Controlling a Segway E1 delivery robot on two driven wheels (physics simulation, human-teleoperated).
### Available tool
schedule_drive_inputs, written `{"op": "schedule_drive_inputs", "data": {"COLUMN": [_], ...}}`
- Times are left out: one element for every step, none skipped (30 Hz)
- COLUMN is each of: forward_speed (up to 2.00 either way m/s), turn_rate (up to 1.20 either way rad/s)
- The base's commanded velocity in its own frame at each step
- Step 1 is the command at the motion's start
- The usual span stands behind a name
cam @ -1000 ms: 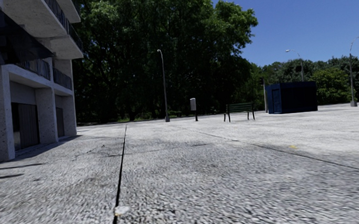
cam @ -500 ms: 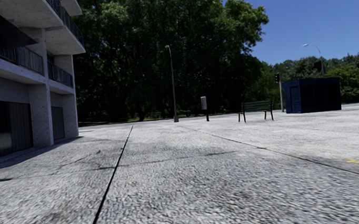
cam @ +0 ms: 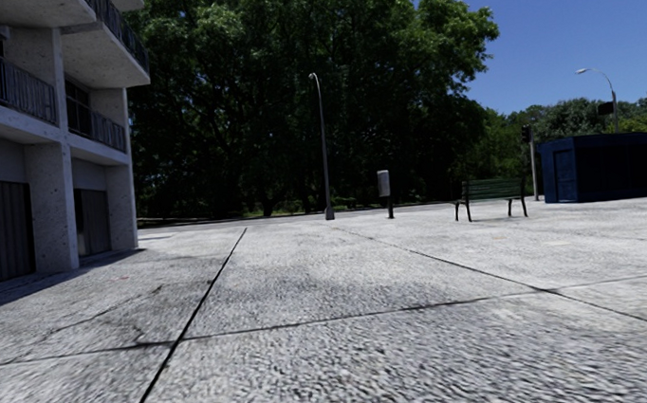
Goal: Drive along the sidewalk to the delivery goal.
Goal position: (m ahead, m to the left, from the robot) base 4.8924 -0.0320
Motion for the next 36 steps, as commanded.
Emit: {"op": "schedule_drive_inputs", "data": {"forward_speed": [2.00,2.00,2.00,2.00,2.00,2.00,2.00,2.00,2.00,2.00,2.00,2.00,2.00,2.00,2.00,2.00,2.00,2.00,2.00,2.00,2.00,2.00,2.00,2.00,2.00,2.00,2.00,2.00,2.00,2.00,2.00,2.00,2.00,2.00,2.00,2.00], "turn_rate": [0.00,0.00,0.00,0.00,0.00,0.00,0.00,0.00,0.00,0.00,0.00,0.00,0.00,0.00,0.00,0.00,0.00,0.00,0.00,0.00,0.00,0.00,0.00,0.00,0.00,0.00,0.00,0.00,0.00,0.00,0.00,0.00,0.00,0.00,0.05,0.11]}}
